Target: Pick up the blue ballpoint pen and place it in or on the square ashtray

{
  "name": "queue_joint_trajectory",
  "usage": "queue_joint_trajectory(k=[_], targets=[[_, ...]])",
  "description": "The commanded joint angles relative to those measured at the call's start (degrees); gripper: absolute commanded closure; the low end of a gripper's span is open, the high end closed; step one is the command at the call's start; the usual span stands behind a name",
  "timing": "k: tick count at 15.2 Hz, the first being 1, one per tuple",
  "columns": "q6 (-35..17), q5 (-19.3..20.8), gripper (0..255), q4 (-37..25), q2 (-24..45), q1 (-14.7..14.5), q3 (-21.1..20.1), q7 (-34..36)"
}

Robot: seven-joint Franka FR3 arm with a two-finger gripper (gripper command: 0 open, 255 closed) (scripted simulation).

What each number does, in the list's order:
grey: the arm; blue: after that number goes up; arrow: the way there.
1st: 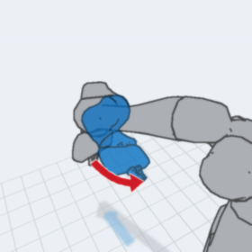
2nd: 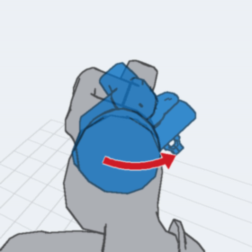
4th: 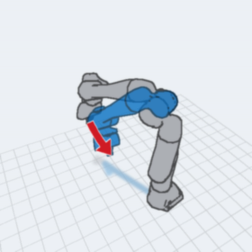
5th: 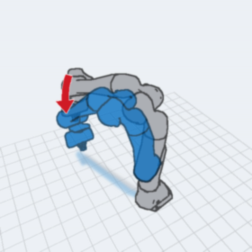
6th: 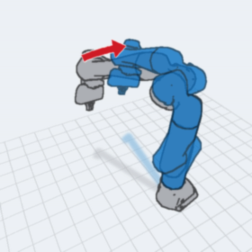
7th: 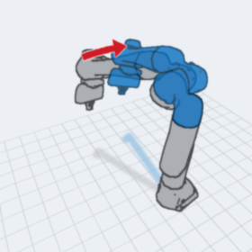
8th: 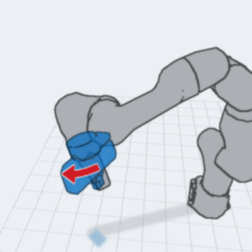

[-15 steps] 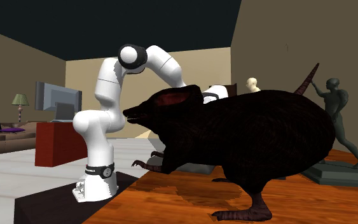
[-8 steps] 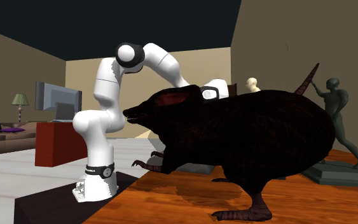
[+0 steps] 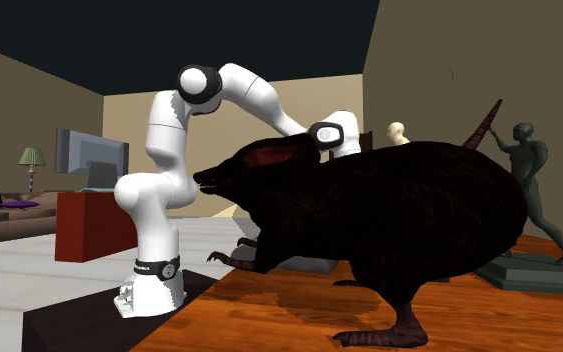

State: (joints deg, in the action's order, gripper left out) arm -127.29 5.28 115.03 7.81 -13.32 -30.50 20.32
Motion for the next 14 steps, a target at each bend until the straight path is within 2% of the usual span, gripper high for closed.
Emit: queue_joint_trajectory(k=[1, 9, 14], targets=[[1.5, -0.5, 255, -0.8, -0.7, 0.1, -0.1, -0.4], [6.6, -2.0, 255, -4.2, -2.8, 0.4, -0.2, -1.4], [5.5, -8.5, 255, 5.7, -12.9, 3.6, 2.5, -10.2]])
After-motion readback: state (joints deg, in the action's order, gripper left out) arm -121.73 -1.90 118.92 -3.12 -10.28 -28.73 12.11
